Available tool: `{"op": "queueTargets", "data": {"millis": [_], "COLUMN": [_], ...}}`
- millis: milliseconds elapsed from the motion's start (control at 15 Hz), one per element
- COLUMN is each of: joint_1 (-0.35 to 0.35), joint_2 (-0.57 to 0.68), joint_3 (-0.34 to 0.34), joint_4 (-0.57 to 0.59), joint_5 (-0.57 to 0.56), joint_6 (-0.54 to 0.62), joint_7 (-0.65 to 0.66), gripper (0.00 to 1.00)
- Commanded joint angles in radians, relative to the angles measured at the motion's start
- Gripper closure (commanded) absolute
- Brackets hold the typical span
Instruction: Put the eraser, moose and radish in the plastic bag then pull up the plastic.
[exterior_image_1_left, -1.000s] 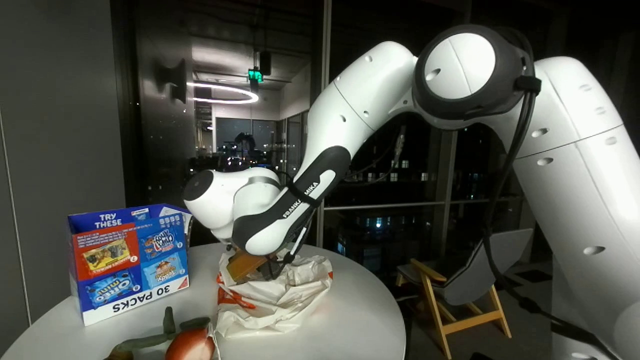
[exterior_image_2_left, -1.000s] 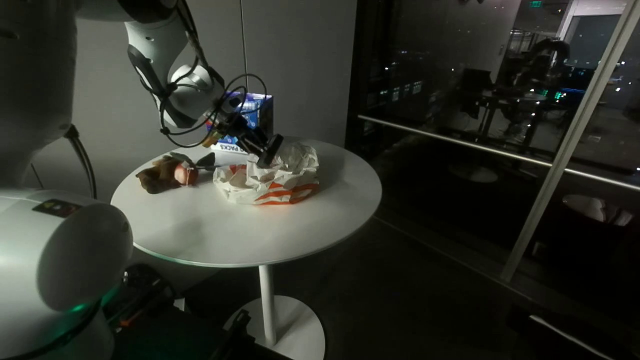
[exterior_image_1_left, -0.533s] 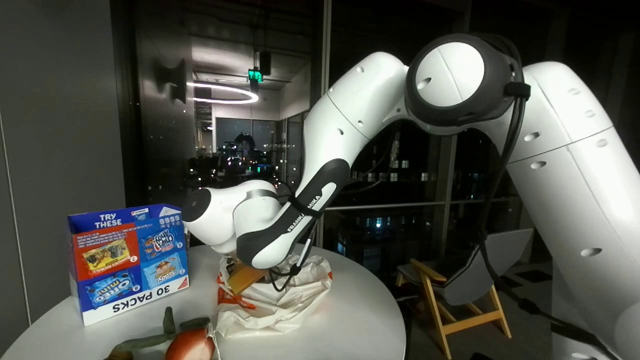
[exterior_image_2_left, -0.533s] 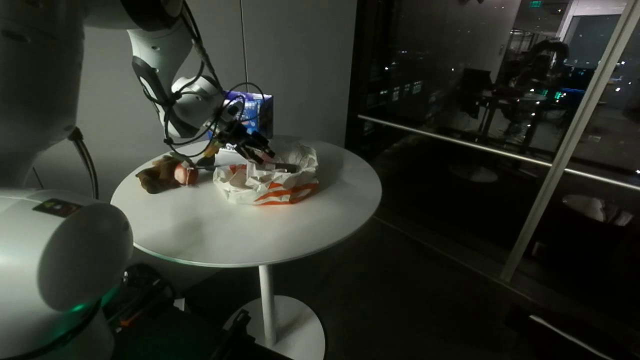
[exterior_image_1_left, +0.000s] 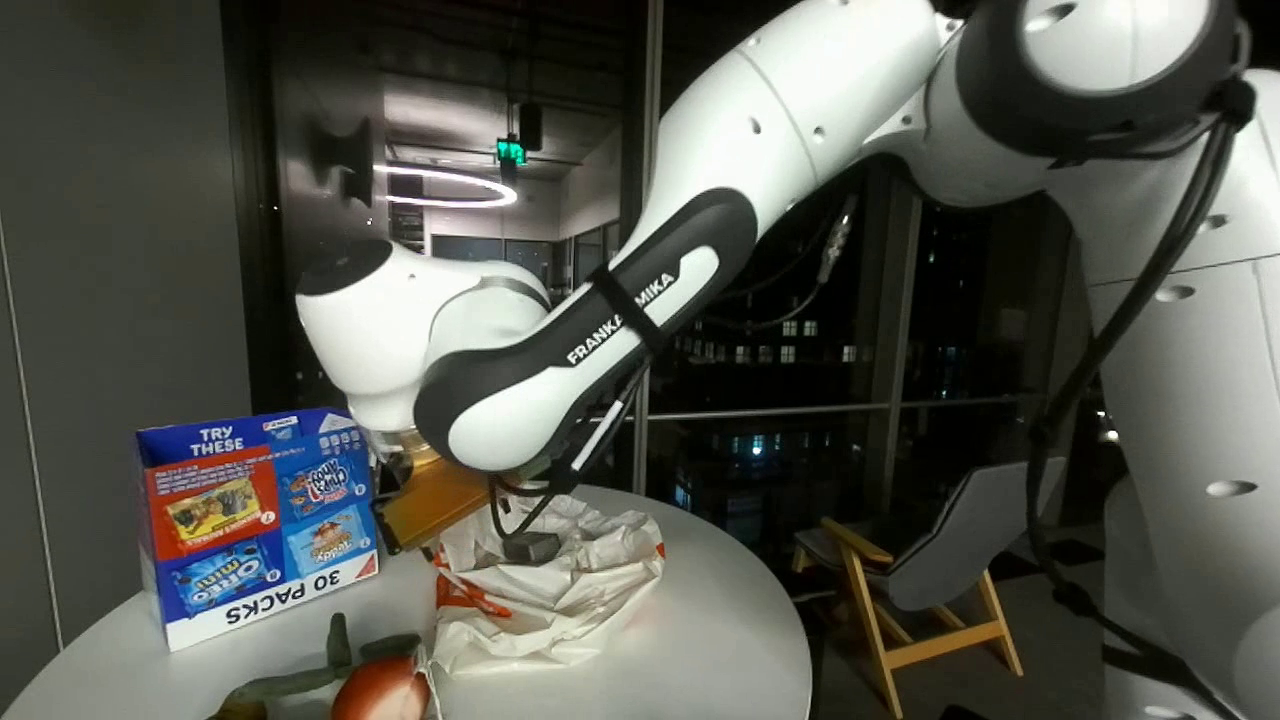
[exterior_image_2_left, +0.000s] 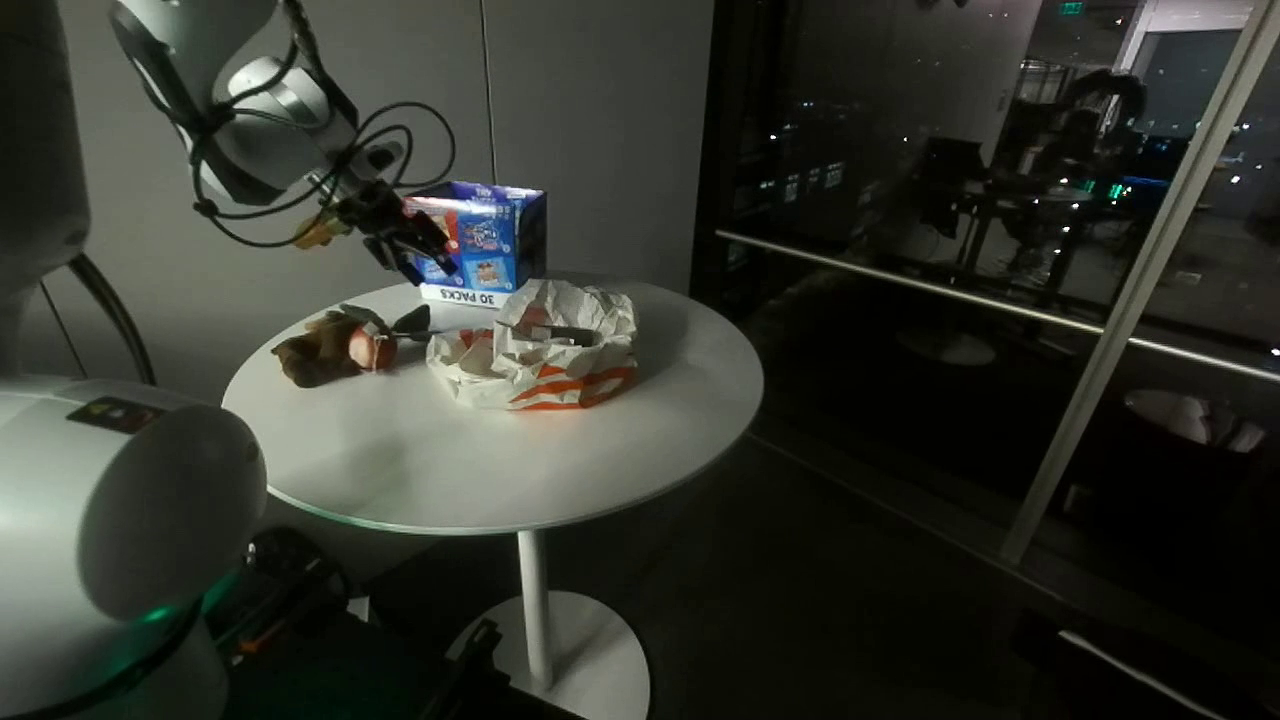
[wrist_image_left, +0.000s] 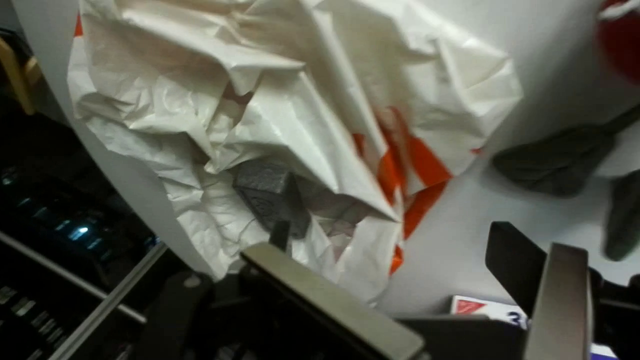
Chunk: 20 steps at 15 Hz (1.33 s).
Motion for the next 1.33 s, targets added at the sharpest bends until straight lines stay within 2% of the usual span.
{"op": "queueTargets", "data": {"millis": [0,267,600,867,1067,1267], "joint_1": [0.006,0.026,0.051,0.045,0.064,0.106], "joint_2": [-0.106,-0.077,0.0,0.09,0.13,0.129], "joint_3": [0.046,0.069,0.105,0.155,0.138,0.102], "joint_4": [-0.093,-0.133,-0.165,-0.145,-0.153,-0.182], "joint_5": [0.199,0.415,0.677,0.91,0.928,0.844], "joint_6": [0.099,0.222,0.363,0.373,0.38,0.47], "joint_7": [-0.143,-0.299,-0.559,-0.824,-0.895,-0.891], "gripper": [0.0,0.0,0.0,0.0,0.0,0.0]}}
